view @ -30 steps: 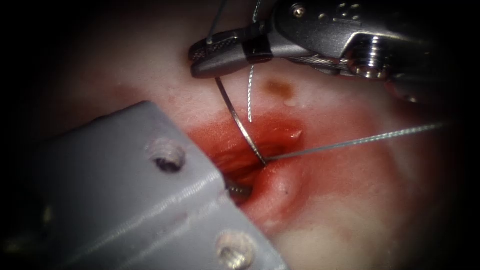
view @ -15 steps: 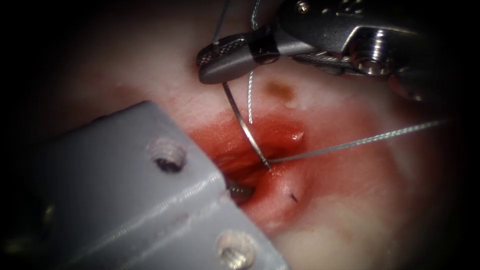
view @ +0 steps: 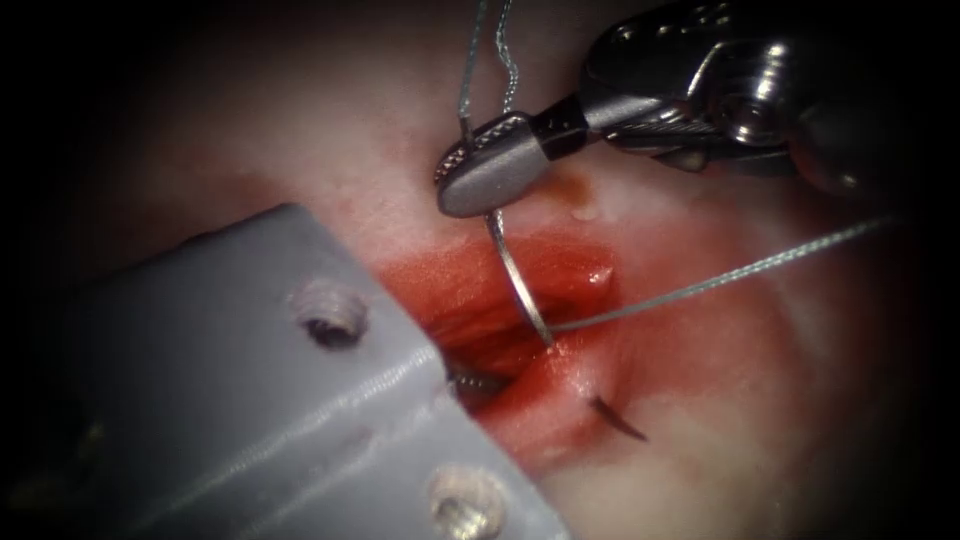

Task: Wound Closure
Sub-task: Pass the needle through the bottom of the skin.

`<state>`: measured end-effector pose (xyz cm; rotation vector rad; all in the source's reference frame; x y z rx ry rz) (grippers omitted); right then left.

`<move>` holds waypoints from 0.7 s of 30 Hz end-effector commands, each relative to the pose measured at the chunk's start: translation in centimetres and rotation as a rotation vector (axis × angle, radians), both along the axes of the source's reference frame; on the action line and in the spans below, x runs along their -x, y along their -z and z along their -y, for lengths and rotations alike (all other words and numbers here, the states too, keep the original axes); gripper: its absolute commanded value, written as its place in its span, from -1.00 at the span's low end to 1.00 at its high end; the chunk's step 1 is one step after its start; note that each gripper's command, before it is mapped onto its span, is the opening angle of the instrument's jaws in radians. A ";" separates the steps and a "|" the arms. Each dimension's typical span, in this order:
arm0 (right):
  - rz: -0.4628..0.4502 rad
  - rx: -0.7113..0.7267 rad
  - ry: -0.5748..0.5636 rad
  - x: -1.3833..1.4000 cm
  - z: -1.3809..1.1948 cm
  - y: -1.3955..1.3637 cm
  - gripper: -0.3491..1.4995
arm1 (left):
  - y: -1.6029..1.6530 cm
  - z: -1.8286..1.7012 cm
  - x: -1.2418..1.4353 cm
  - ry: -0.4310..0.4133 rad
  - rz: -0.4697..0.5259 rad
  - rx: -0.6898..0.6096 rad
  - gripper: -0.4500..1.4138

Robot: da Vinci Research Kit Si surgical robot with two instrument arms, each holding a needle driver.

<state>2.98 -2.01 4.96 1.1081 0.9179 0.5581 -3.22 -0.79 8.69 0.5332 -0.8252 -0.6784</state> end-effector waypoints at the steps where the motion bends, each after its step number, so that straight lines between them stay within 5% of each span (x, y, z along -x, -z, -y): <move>1: 0.010 -0.035 -0.015 -0.14 -0.08 0.04 -1.00 | 0.02 -0.11 0.03 0.001 0.002 0.005 -1.00; 6: 0.070 -0.138 -0.032 -0.12 0.00 -0.03 -1.00 | 0.02 -0.11 0.02 0.000 0.003 0.005 -1.00; 13: 0.223 -0.485 -0.080 -0.07 0.23 -0.19 -1.00 | 0.04 -0.09 0.00 -0.010 0.008 -0.001 -1.00; 21: 0.162 -0.654 0.004 0.15 0.46 -0.36 -1.00 | 0.09 -0.04 -0.03 -0.056 0.027 -0.005 -0.91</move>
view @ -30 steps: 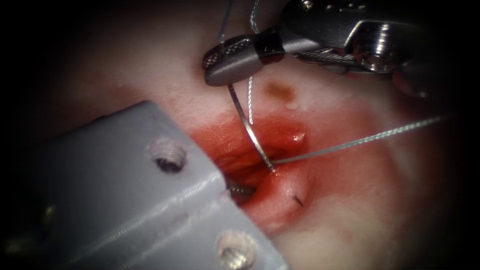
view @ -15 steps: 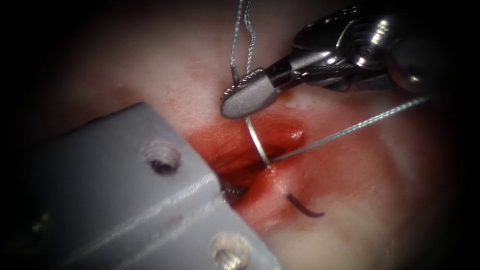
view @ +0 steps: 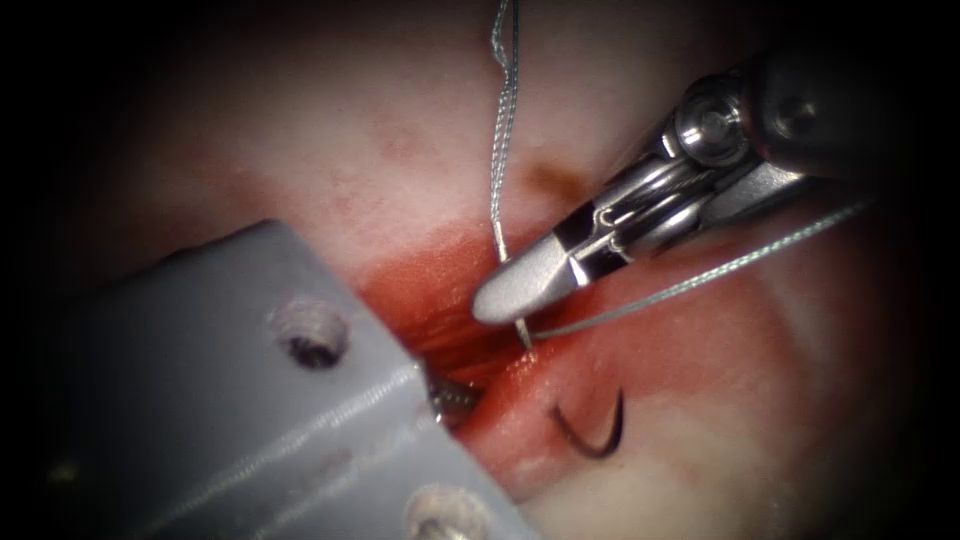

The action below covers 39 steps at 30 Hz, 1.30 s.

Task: Wound Closure
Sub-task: Pass the needle through the bottom of the skin, then pull the needle through with the left tool.

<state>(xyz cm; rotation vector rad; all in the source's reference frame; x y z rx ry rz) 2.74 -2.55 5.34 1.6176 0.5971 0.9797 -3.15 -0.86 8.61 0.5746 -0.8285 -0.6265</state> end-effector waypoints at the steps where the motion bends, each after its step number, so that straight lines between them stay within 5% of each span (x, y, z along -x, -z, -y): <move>1: -0.019 -0.016 0.011 -0.07 -0.06 0.01 -1.00 | 0.02 -0.10 0.03 -0.008 0.004 0.004 -0.87; 7: -0.038 -0.045 -0.007 0.02 0.02 -0.09 -1.00 | 0.04 -0.07 -0.05 -0.050 0.019 0.004 -0.71; 9: -0.043 -0.052 -0.007 0.03 0.02 -0.06 -1.00 | 0.09 -0.11 -0.17 -0.085 0.072 0.016 -0.42; 11: -0.041 -0.052 -0.007 0.03 0.02 -0.05 -1.00 | 0.13 -0.15 -0.22 -0.091 0.097 0.028 -0.59; 12: -0.021 -0.045 -0.015 0.02 0.00 -0.03 -1.00 | 0.23 -0.35 -0.32 -0.067 0.121 0.094 -0.26; 19: 0.007 -0.019 -0.043 0.01 -0.05 -0.03 -1.00 | 0.37 -0.67 -0.44 -0.093 0.196 0.252 0.19; 33: 0.038 0.074 -0.163 -0.03 -0.22 -0.06 -1.00 | 0.52 -0.46 -0.18 -0.258 0.420 0.501 0.17; 39: 0.037 0.081 -0.164 -0.07 -0.20 -0.08 -1.00 | 0.49 -0.34 -0.03 -0.317 0.480 0.542 -0.04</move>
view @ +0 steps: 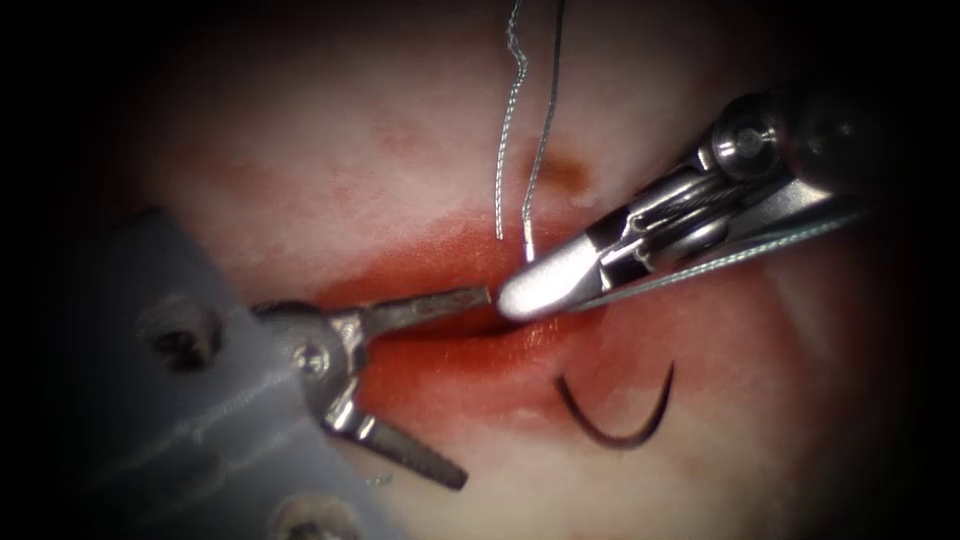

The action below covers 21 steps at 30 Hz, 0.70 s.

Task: Wound Closure
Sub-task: Pull the needle through with the left tool.

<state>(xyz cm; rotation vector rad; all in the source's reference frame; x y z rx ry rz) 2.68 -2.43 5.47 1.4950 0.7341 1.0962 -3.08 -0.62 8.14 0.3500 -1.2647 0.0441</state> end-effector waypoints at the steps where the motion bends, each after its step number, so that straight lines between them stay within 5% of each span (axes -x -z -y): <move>1: -0.008 0.007 -0.002 -0.13 -0.08 0.05 -1.00 | 0.02 -0.11 0.04 0.001 0.005 0.005 -0.04; 4: -0.007 0.001 0.004 -0.14 -0.08 0.05 -1.00 | 0.01 -0.12 0.20 0.057 0.048 0.036 -0.06; 12: 0.000 -0.013 0.003 -0.14 -0.08 0.04 -1.00 | 0.07 0.01 0.35 0.030 0.081 0.070 -0.21; 21: 0.000 -0.014 0.002 -0.14 -0.08 0.04 -1.00 | 0.07 0.05 0.43 -0.041 0.145 0.178 -0.58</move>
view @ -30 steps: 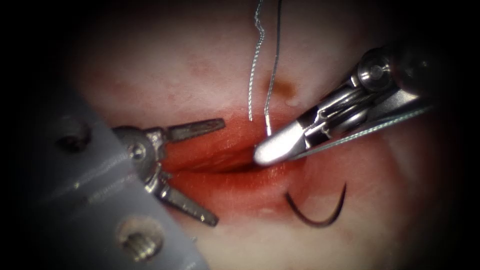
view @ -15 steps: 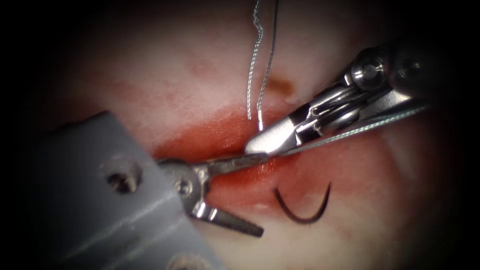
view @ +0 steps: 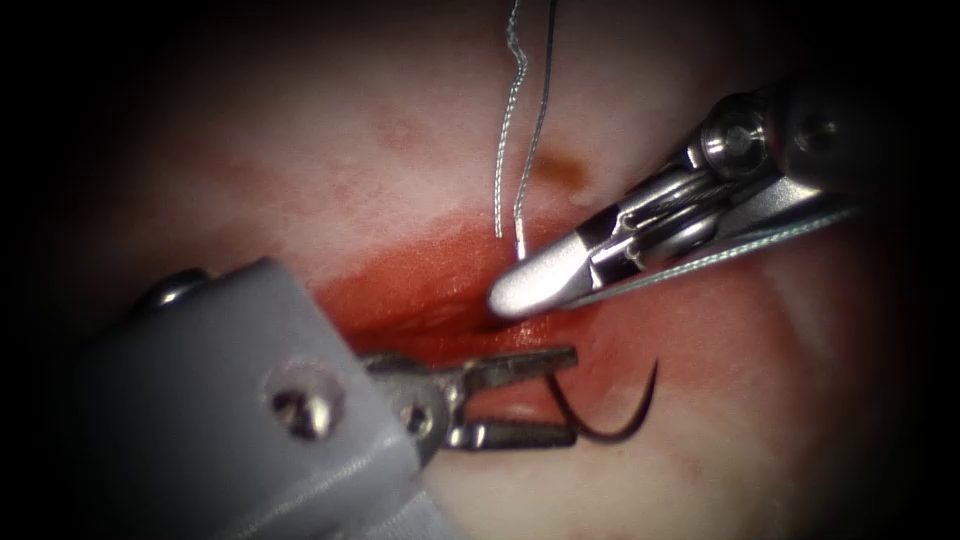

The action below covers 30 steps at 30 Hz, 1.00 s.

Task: Wound Closure
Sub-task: Pull the needle through with the left tool.

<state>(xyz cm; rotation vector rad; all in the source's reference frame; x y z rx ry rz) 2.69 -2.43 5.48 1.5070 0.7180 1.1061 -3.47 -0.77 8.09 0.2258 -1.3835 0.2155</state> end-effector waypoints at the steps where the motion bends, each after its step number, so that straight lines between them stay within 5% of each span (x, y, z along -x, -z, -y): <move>1: -0.006 0.003 -0.002 -0.12 -0.09 0.05 -1.00 | 0.00 -0.10 0.05 -0.002 0.003 0.006 -0.87; 2: -0.006 0.002 -0.002 -0.12 -0.09 0.06 -1.00 | -0.03 -0.09 0.06 -0.003 0.001 0.009 -1.00; 7: -0.051 0.196 -0.079 -0.11 -0.15 0.12 -0.98 | -0.01 -0.10 0.03 0.037 -0.037 -0.077 -1.00; 9: -0.064 0.394 -0.175 -0.09 -0.23 0.20 -0.13 | 0.00 -0.09 0.01 0.060 -0.042 -0.188 -1.00; 10: -0.067 0.446 -0.196 -0.09 -0.25 0.22 0.13 | 0.00 -0.08 0.00 0.070 -0.037 -0.225 -1.00; 11: -0.063 0.536 -0.232 -0.08 -0.30 0.27 0.33 | 0.01 -0.07 -0.02 0.084 -0.031 -0.292 -1.00; 14: -0.039 0.648 -0.278 -0.05 -0.37 0.36 0.47 | 0.01 -0.07 -0.02 0.106 -0.024 -0.388 -1.00; 20: -0.020 0.781 -0.306 0.13 -0.48 0.42 0.42 | 0.07 -0.09 -0.08 0.216 0.018 -0.695 -1.00; 25: -0.044 0.955 -0.289 0.21 -0.59 0.50 0.11 | 0.27 -0.29 -0.12 0.317 0.081 -0.981 -1.00; 28: -0.096 1.092 -0.252 0.24 -0.61 0.54 -0.24 | 0.39 -0.48 -0.19 0.366 0.147 -1.057 -1.00; 29: -0.124 1.198 -0.232 0.23 -0.61 0.55 -0.80 | 0.42 -0.57 -0.24 0.381 0.184 -1.074 -1.00; 30: -0.132 1.214 -0.230 0.23 -0.60 0.55 -1.00 | 0.44 -0.61 -0.27 0.391 0.201 -1.082 -1.00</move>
